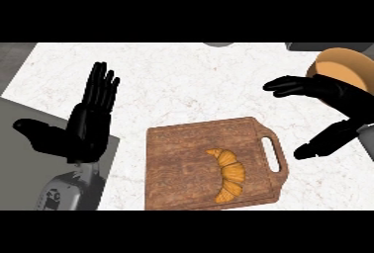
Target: Pick the croissant from the cutting board and place it in the pot
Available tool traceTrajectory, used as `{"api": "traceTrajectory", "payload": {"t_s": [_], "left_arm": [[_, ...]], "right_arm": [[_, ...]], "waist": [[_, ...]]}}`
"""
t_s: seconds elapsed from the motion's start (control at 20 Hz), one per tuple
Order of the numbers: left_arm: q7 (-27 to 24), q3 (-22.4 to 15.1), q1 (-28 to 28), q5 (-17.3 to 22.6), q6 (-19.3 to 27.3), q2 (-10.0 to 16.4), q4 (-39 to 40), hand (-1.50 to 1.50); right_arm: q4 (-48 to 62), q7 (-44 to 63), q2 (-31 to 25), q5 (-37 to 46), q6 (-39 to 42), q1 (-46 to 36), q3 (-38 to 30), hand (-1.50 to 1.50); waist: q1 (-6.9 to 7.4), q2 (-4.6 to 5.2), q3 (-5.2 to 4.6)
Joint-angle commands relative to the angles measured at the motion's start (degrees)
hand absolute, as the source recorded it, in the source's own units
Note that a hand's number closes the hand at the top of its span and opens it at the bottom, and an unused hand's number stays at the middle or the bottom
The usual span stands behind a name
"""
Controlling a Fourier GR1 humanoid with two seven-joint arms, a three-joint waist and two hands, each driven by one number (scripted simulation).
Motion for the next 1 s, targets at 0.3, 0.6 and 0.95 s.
{"api": "traceTrajectory", "payload": {"t_s": [0.3, 0.6, 0.95], "left_arm": [[2.06, 7.14, -0.18, -2.79, -4.29, 6.29, 1.47, 0.00], [-0.18, 9.90, -0.14, -3.27, -6.10, 5.65, 4.55, 0.00], [3.53, 11.14, 0.83, -1.73, -8.20, 7.50, 0.48, 0.00]], "right_arm": [[0.09, -5.36, -6.15, 17.99, 0.82, -6.68, 11.37, -1.50], [-4.22, 1.74, -2.84, 20.92, 1.11, -7.70, 16.00, -1.50], [-2.70, 9.29, 1.90, 26.04, 0.32, -5.90, 19.83, -1.50]], "waist": [[-0.91, -0.07, -1.12], [-2.44, -0.25, -1.20], [-2.00, -0.26, -1.14]]}}
